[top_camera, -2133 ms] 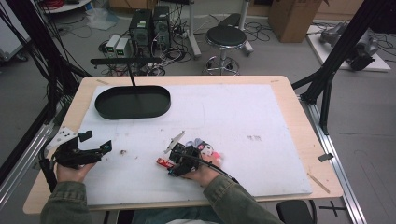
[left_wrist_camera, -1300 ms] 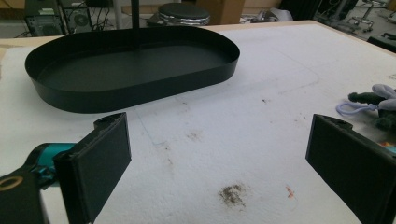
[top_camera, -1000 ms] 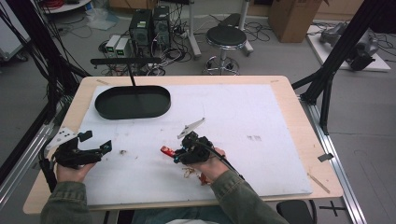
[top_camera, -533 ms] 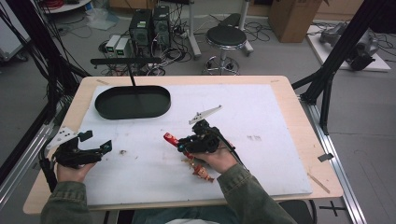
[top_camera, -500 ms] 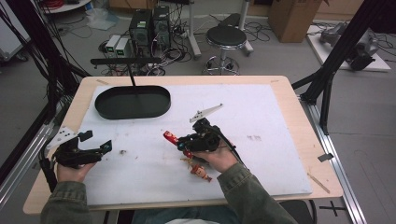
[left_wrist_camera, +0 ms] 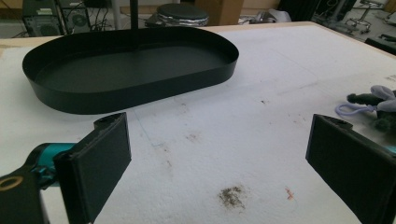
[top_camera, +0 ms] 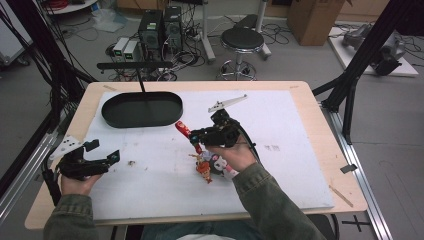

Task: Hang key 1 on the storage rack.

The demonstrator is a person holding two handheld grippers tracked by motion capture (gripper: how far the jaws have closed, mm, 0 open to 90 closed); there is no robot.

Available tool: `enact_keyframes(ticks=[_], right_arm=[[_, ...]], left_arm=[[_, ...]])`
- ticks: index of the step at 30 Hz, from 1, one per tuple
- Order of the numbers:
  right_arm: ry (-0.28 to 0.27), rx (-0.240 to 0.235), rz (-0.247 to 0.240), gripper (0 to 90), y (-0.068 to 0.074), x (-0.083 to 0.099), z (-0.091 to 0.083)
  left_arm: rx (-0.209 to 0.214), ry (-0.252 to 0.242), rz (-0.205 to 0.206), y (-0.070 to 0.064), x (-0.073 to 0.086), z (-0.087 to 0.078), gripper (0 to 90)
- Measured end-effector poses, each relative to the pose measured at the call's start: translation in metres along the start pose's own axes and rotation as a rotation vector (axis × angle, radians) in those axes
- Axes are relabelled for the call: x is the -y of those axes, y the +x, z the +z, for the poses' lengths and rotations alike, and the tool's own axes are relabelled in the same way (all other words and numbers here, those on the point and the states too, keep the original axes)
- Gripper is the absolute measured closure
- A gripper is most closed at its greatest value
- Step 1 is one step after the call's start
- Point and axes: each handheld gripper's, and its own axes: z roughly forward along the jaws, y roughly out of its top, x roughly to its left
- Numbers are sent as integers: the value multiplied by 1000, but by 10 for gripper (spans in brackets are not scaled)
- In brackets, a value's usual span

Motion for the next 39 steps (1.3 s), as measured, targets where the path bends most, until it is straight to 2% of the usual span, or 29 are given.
enact_keyframes(ticks=[3, 15, 23, 39], right_arm=[[-15, -13, 25, 753, -4, -6, -2], [-57, 3, 64, 753, -13, -30, -4], [-83, 2, 99, 754, -19, -50, 0], [-122, -3, 177, 755, -34, -71, 13]], left_arm=[[0, 0, -3, 0, 0, 0, 70], [1, -1, -2, 0, 0, 1, 70], [6, -3, -2, 1, 0, 1, 70], [6, -14, -4, 2, -1, 1, 70]])
